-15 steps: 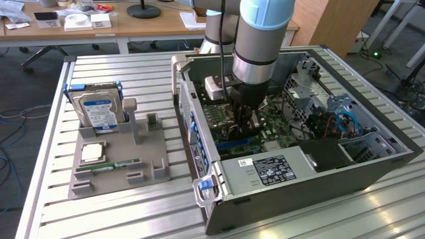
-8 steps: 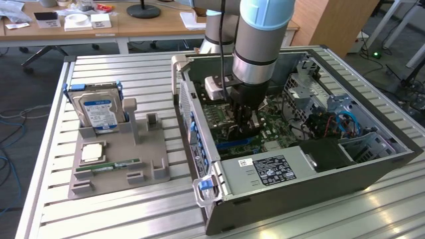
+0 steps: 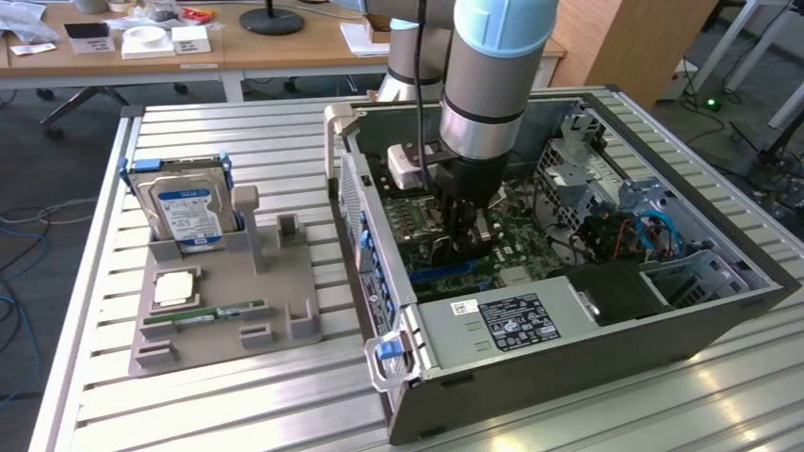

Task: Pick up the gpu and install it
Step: 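Insert the gpu into the slot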

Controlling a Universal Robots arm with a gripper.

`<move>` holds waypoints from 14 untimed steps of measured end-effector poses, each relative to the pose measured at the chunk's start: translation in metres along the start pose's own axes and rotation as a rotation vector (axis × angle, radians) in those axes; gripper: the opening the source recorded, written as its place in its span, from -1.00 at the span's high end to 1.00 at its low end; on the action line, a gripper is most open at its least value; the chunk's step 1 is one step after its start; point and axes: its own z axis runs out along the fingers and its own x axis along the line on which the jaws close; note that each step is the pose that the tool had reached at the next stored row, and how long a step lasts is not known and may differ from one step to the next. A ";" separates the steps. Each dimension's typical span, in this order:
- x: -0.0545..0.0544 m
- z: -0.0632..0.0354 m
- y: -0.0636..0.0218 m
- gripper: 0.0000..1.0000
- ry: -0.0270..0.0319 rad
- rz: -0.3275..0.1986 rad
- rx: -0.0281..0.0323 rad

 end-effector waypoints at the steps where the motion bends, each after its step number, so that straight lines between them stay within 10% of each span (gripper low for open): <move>1: 0.000 0.0001 0.0000 0.47 -0.0001 0.000 0.0001; 14: 0.001 0.0002 0.0001 0.47 0.0011 0.002 0.0000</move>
